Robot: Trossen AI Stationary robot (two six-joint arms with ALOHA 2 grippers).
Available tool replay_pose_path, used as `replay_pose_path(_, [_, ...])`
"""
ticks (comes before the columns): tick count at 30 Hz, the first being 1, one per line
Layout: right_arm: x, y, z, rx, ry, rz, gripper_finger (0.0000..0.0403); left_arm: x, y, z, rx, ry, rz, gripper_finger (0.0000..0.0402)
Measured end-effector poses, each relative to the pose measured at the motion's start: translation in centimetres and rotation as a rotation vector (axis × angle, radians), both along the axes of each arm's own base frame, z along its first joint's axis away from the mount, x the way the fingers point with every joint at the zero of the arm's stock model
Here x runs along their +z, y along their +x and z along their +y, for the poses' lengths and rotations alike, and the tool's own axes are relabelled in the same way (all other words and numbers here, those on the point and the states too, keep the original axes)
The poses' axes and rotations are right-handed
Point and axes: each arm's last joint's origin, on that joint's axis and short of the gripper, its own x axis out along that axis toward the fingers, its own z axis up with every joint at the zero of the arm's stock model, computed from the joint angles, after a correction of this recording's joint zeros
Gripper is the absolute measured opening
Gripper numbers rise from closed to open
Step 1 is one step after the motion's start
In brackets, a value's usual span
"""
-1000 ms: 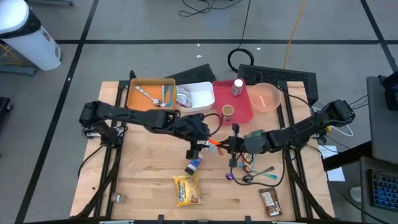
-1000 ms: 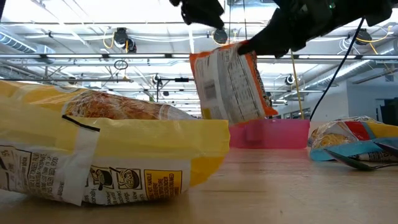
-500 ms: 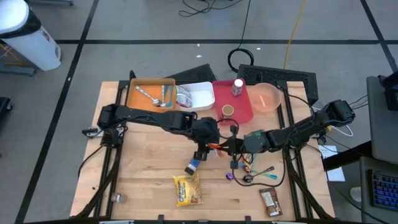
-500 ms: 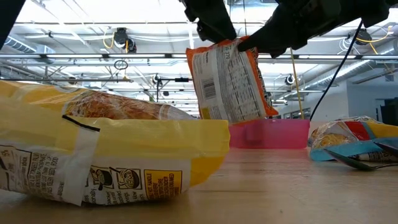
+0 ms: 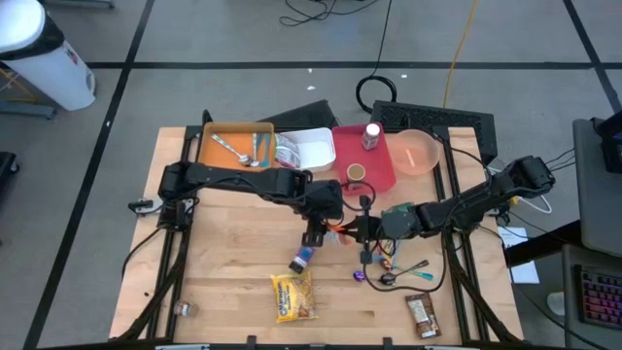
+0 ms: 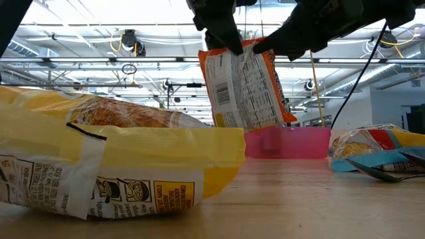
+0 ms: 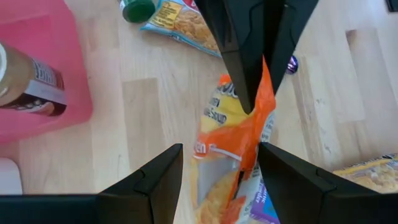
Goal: Pick & Place Food Item
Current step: Put the orange noodle pack into the white bin
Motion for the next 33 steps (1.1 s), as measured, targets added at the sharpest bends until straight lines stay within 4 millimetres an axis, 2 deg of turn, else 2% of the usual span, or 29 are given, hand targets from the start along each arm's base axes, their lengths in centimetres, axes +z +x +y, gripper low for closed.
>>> replay_pose_path(4, [0.0, 0.0, 0.01, 0.001, 0.0, 0.0, 0.0, -0.06, -0.1, 0.04, 0.0, 0.0, 0.012, 0.0196])
replay_pose_path(12, [-0.01, -0.01, 0.01, 0.002, -0.003, 0.001, 0.0, -0.05, -0.1, 0.04, -0.004, 0.001, 0.011, 0.009])
replay_pose_path(19, [-0.05, -0.02, 0.01, 0.002, -0.004, 0.005, 0.0, -0.04, -0.1, 0.0, -0.058, 0.033, 0.003, 0.0014])
replay_pose_path(28, [-0.1, -0.1, 0.23, 0.015, -0.017, 0.011, 0.0004, 0.14, -0.3, -0.08, -0.1, 0.057, 0.003, 0.0004])
replay_pose_path(33, [-0.01, -0.1, 0.36, 0.025, -0.033, 0.002, 0.0048, 0.5, -0.74, -0.03, -0.1, 0.058, 0.017, 0.0003])
